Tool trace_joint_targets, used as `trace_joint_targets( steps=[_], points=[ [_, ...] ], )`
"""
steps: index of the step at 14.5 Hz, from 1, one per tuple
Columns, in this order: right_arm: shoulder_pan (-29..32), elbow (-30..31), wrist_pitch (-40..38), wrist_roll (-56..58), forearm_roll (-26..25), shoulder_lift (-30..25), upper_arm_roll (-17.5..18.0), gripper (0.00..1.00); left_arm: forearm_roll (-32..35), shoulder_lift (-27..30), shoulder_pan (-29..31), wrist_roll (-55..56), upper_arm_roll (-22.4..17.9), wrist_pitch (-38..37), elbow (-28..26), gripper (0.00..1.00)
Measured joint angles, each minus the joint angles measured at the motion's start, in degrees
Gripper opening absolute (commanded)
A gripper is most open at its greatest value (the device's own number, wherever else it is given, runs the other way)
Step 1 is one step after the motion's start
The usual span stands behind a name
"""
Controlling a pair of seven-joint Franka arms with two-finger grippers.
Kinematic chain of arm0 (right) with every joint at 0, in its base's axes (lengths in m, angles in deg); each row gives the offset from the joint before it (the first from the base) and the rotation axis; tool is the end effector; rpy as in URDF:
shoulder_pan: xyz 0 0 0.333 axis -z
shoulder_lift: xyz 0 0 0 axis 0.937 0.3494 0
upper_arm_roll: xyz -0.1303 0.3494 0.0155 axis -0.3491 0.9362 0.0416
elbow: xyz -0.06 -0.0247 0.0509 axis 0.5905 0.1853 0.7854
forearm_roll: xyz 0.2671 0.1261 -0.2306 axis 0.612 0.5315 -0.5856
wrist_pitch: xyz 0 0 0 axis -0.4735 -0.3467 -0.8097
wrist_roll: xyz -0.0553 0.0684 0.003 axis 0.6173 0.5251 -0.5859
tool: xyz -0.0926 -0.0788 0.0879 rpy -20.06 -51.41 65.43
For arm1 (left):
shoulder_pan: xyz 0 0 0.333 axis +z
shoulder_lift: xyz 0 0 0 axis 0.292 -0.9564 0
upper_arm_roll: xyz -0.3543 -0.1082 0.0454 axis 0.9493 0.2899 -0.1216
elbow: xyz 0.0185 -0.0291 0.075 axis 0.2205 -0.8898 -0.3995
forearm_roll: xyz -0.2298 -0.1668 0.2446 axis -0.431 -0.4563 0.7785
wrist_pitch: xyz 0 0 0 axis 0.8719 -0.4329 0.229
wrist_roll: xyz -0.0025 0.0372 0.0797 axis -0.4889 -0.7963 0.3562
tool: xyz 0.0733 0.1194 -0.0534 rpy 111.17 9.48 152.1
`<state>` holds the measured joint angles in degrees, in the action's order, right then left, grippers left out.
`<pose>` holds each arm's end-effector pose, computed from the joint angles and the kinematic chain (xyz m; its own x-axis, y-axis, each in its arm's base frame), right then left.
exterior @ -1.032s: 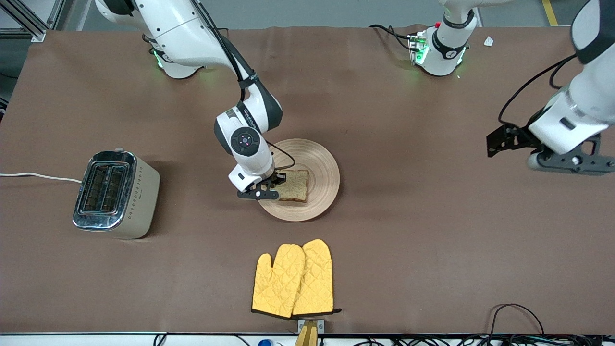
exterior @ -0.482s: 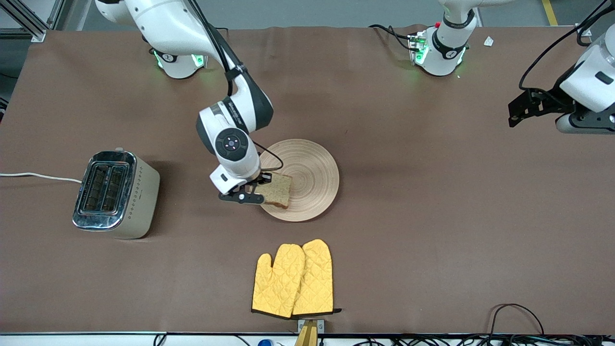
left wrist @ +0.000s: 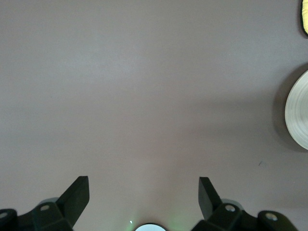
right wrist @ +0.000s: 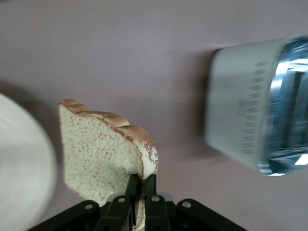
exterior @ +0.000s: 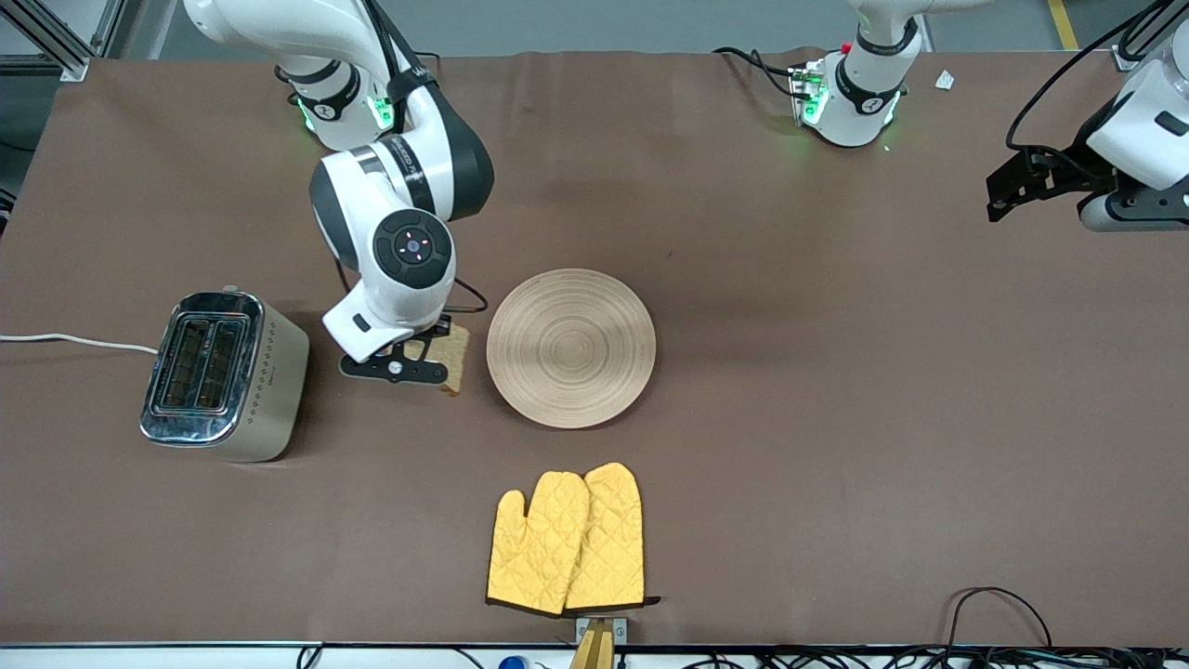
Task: Move plate and put bread in toaster
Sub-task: 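Lift the bread with the right gripper and carry it over the toaster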
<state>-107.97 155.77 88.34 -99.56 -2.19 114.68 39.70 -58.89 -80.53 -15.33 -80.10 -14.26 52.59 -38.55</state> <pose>0.5892 0.2782 0.4366 0.9909 -0.0070 -0.1344 0.0516 -0.9026 0.4273 0.5040 -0.0659 0.6602 0.9989 -0.0301 -0.0367 -0.0318 -0.9984 -0.0466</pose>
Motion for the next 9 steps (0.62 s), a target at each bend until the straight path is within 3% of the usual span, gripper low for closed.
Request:
trace_joint_targets(
  steps=[5, 9],
  points=[
    [3.29, -2.97, -10.41, 13.01, -12.78, 0.01, -0.99, 0.00, 0.00, -0.04, 0.18, 0.17, -0.01, 0.05, 0.04, 1.00],
    [3.47, -3.27, -11.49, 16.04, -16.45, 0.01, -4.55, 0.00, 0.00, -0.33, 0.44, 0.19, -0.03, 0.05, 0.27, 1.00]
  ],
)
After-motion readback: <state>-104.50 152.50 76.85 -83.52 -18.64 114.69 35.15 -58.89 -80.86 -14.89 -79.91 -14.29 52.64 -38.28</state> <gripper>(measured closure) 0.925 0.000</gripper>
